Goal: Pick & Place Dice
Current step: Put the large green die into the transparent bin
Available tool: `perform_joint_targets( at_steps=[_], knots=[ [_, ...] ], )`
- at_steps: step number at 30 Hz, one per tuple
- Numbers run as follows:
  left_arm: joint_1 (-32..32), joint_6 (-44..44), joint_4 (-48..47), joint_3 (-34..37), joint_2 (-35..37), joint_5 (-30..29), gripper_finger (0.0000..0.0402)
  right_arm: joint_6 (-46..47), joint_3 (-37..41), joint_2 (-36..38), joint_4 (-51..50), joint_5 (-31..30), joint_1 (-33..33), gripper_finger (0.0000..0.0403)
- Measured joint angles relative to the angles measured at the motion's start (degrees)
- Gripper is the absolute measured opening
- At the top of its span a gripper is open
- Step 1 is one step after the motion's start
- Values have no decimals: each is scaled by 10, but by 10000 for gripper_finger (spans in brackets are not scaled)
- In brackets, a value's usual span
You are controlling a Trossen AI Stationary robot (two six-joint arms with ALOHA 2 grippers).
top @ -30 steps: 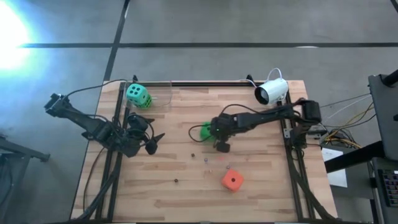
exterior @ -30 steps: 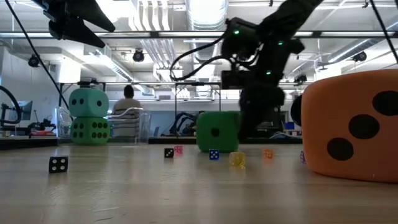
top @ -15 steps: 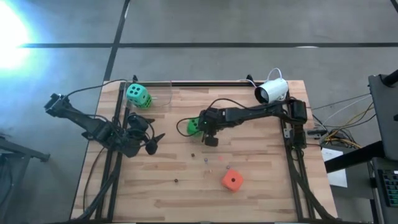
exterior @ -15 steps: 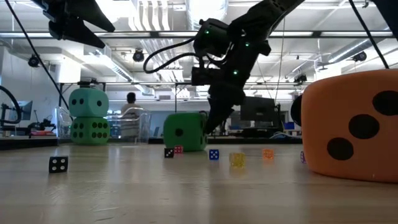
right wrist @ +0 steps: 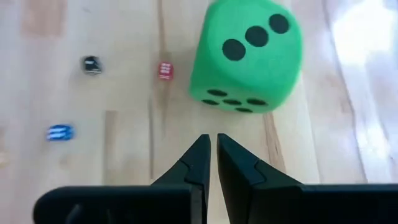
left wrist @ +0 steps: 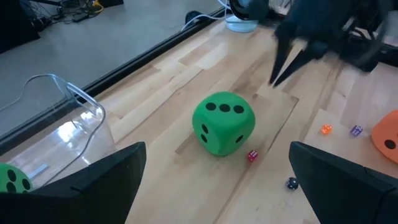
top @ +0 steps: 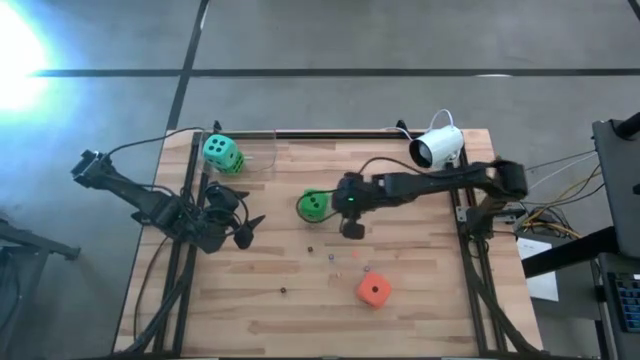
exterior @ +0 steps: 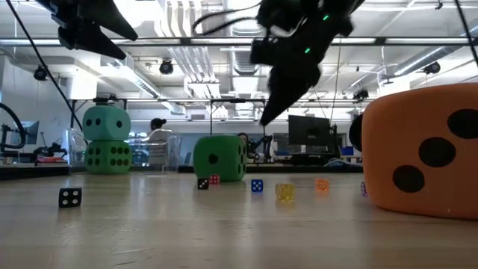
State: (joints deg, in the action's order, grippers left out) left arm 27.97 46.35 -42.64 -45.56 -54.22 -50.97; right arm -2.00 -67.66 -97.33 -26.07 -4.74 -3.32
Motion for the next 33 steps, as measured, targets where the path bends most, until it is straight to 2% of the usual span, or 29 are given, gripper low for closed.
perform_joint_targets(
  at_steps=[8,12,17,23,27,33],
  knots=[
    [0,0,2,0,0,0,396,55,131,173,84,-57,49,27],
    [0,-2,6,0,0,2,396,70,191,246,147,-60,66,27],
    [0,-26,20,2,-8,11,396,81,244,317,167,-60,90,27],
    [0,-80,72,2,-29,11,396,80,301,362,256,-57,115,27],
    [-1,-134,107,2,-51,13,396,80,305,382,262,-57,118,27],
    [-14,-218,155,2,-92,69,396,80,306,396,261,-57,118,27]
  ],
)
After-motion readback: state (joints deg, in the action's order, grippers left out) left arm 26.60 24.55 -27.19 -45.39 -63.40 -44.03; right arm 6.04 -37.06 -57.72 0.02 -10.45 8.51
